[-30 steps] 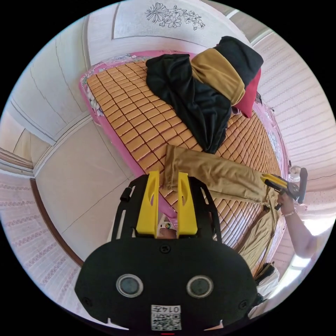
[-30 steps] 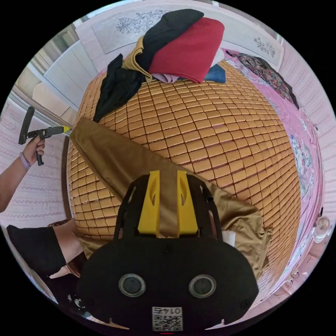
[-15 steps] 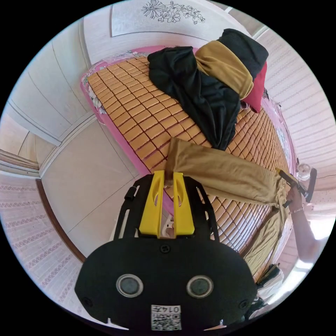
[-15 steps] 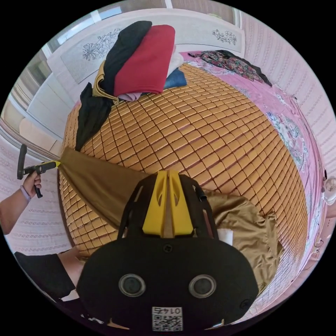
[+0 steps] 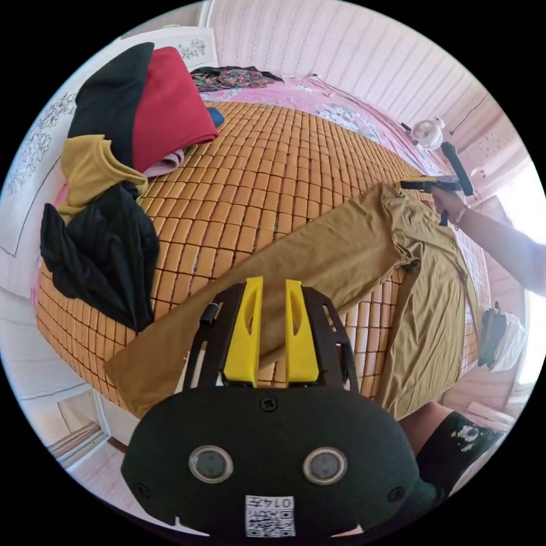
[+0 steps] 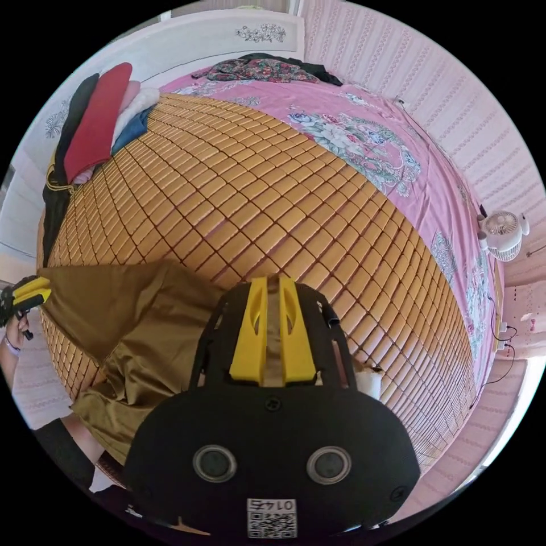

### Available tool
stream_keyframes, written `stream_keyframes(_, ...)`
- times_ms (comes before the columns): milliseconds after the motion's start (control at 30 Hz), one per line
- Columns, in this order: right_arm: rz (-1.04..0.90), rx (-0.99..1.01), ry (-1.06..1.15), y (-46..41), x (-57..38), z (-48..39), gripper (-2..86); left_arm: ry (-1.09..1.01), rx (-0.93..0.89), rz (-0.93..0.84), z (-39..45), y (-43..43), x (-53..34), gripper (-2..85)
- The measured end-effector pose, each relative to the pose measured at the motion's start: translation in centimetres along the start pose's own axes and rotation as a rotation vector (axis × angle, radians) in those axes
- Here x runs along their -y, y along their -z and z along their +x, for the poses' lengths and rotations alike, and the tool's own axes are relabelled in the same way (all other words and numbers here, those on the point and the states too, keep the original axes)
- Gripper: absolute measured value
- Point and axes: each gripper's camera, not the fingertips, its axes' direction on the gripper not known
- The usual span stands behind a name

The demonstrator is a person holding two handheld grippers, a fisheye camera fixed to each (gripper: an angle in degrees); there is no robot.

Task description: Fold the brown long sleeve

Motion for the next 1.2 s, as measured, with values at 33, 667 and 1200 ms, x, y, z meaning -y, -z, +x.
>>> stream_keyframes(33, -0.027, 0.000, 0.030, 0.0, 0.1, -0.1, 0.0, -0.017, 0.012, -0.045, 0.8, -1.2, 1.1, 6.7)
stream_keyframes(667, 0.049, -0.052, 0.002, 2.9, -0.4, 4.9, 4.6, -0.171, 0.261, -0.104, 3.4, -4.4, 7.3, -0.9)
stream_keyframes(1200, -0.034, 0.223, -0.180, 2.5, -14.1, 15.3, 0.3, -0.196, -0.099, -0.056, 9.8, -3.5, 9.1, 3.5)
